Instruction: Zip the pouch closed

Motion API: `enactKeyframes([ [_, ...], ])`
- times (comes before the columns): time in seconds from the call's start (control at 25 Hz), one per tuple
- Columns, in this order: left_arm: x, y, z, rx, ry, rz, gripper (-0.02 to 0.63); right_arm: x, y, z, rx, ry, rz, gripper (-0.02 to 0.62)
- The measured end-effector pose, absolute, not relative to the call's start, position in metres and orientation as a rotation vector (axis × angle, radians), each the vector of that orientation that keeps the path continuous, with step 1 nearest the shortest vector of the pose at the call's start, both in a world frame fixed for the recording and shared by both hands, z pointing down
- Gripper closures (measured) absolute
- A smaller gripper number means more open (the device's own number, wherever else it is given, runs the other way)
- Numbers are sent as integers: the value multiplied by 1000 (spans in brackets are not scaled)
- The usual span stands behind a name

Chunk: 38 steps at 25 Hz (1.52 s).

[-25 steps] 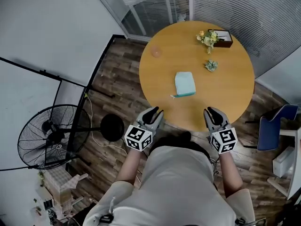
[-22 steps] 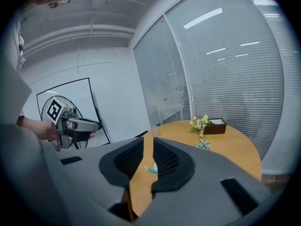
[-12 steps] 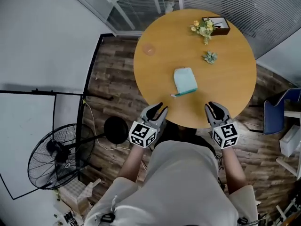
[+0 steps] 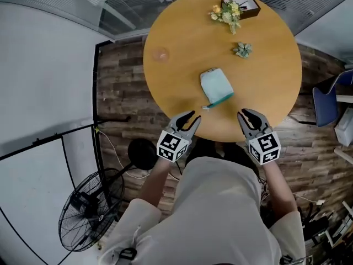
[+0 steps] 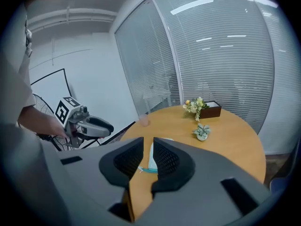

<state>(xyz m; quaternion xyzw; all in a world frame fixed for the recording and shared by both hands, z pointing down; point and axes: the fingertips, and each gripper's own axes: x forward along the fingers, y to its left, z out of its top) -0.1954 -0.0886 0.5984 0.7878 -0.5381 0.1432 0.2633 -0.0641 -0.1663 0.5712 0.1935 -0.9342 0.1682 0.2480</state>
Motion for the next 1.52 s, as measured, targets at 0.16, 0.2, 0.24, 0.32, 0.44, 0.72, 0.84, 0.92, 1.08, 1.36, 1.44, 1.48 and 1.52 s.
enactKeyframes([
  [0.16,-195,-99,641,2177,-1316,483,505,-72,-167,599,561,-2494,505,531],
  [0.2,-194,-101,652,2187,-1278,511,505,-75,-167,606,567,-2481,518,531],
  [0.24,-194,-103,664,2196,-1241,544,503,-78,-167,615,572,-2470,532,531],
  [0.32,-193,-108,688,2214,-1174,607,502,-83,-167,632,577,-2451,561,531],
  [0.44,-190,-113,721,2239,-1081,689,499,-89,-162,657,581,-2425,606,531],
  [0.72,-181,-105,792,2298,-835,956,492,-104,-147,715,564,-2361,700,531],
  [0.84,-179,-100,820,2312,-754,1071,492,-110,-137,743,547,-2326,753,531],
  [0.92,-177,-97,836,2320,-701,1143,492,-113,-131,760,535,-2303,789,531],
  [1.08,-175,-100,856,2349,-659,1252,494,-117,-127,785,509,-2274,819,529],
  [1.36,-178,-113,852,2341,-700,1164,575,-127,-125,813,460,-2248,859,512],
  [1.44,-177,-114,846,2336,-698,1134,575,-133,-123,820,433,-2243,845,506],
  [1.48,-177,-115,844,2333,-699,1118,575,-137,-123,823,419,-2240,837,506],
  [1.52,-176,-116,841,2329,-699,1103,575,-140,-122,825,406,-2237,832,506],
])
